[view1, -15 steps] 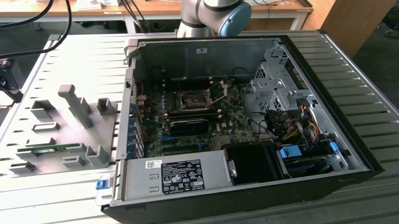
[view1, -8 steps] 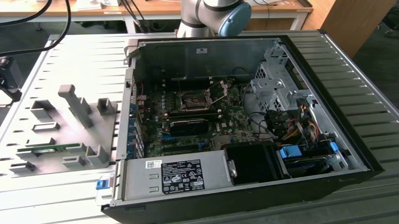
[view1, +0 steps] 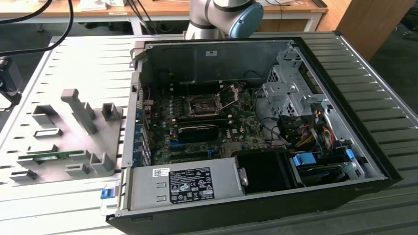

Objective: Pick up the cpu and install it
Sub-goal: 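Pick up the cpu and move it towards the insertion slot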

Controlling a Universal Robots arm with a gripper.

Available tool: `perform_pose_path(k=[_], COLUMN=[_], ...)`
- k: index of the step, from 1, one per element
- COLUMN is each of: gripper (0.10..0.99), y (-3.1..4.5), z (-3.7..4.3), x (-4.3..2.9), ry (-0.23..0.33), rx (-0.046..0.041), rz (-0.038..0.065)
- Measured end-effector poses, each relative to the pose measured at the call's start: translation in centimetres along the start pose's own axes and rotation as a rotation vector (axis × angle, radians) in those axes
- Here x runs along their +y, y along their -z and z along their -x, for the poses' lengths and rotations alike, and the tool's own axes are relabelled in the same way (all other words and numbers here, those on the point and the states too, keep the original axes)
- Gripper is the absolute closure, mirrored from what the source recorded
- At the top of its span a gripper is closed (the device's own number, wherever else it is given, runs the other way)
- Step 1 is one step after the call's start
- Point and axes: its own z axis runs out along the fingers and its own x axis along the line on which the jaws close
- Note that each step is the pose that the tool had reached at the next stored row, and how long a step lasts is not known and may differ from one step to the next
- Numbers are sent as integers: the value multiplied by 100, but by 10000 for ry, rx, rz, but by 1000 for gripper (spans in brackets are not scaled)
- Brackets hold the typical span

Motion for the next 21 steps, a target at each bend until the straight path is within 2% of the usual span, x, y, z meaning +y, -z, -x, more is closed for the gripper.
perform_pose_path(k=[11, 14, 21], gripper=[545, 545, 545], y=[80, 131, 318], z=[-2, -4, -10], x=[8, 14, 31], ry=[-20, -45, -86], rx=[-3, -5, -9], rz=[-5, -5, -4])
